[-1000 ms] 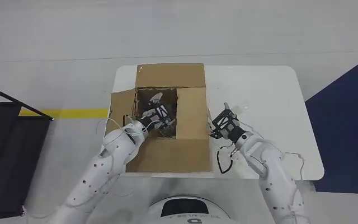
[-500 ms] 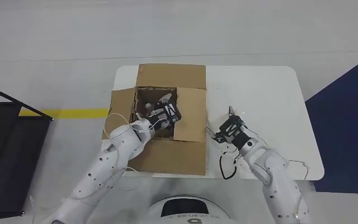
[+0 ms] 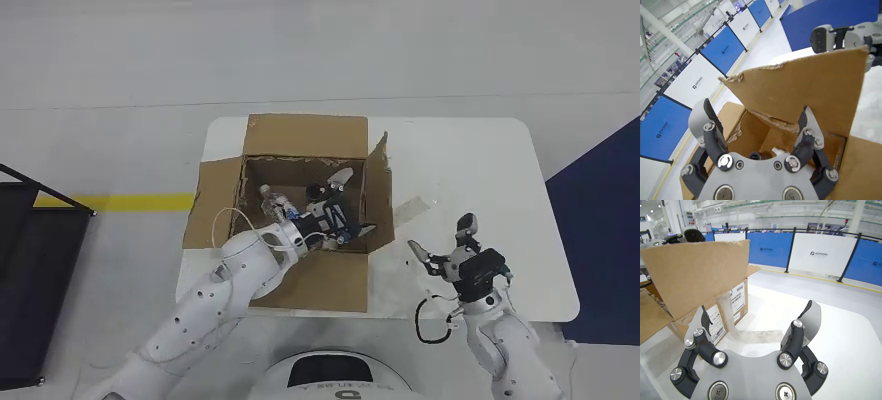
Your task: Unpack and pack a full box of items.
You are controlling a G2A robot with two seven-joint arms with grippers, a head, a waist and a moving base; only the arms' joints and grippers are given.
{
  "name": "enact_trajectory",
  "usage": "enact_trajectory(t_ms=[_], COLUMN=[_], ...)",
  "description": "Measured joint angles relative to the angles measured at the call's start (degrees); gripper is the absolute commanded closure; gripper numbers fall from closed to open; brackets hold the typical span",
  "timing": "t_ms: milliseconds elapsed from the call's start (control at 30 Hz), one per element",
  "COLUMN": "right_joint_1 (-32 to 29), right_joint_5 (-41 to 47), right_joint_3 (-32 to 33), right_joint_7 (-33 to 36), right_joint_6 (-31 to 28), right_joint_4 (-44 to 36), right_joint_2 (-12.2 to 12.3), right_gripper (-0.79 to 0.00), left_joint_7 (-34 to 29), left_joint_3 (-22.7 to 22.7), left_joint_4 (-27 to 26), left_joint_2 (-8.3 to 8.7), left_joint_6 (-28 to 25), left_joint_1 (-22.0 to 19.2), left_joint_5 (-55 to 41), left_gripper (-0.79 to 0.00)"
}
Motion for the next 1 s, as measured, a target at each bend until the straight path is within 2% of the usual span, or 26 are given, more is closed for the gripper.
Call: enact_trajectory(t_ms=[100,233,333,400,533,667,733,867,1000], right_joint_1=[-3.1,-5.4,-5.4,-4.6,-2.2,1.1,3.6,12.0,22.0], right_joint_5=[1.6,1.9,1.3,1.5,1.7,0.4,1.5,4.8,8.3], right_joint_3=[1.3,1.8,2.2,2.6,3.9,5.0,5.3,3.5,-1.8], right_joint_7=[-7.3,-12.5,-12.3,-11.1,-8.6,-3.7,-0.6,10.0,22.9], right_joint_6=[0.7,1.1,1.1,0.1,-2.9,-5.9,-8.3,-14.9,-17.9], right_joint_4=[2.0,3.1,2.6,2.0,0.2,-4.2,-5.6,-7.4,-6.6], right_joint_2=[0.0,-0.1,0.0,0.2,0.6,1.1,1.3,1.9,2.0], right_gripper=[-0.785,-0.785,-0.785,-0.785,-0.785,-0.785,-0.785,-0.785,-0.785], left_joint_7=[-1.4,-1.9,-1.1,0.3,3.5,8.2,10.8,17.3,20.5], left_joint_3=[3.9,7.0,6.0,3.3,-5.7,-19.2,-25.1,-37.5,-45.1], left_joint_4=[3.1,6.3,5.6,3.5,-2.8,-9.2,-10.4,-8.5,-3.2], left_joint_2=[-1.22,-2.61,-2.96,-2.62,-0.79,1.59,2.36,3.3,3.69], left_joint_6=[2.0,4.4,6.2,7.0,6.6,4.9,4.1,2.8,0.5], left_joint_1=[-2.2,-4.3,-4.7,-3.8,0.8,9.2,13.0,20.8,24.8], left_joint_5=[1.7,1.5,-0.7,-3.2,-7.1,-10.8,-13.2,-21.9,-28.8], left_gripper=[-0.785,-0.785,-0.785,-0.785,-0.785,-0.785,-0.785,-0.785,-0.785])
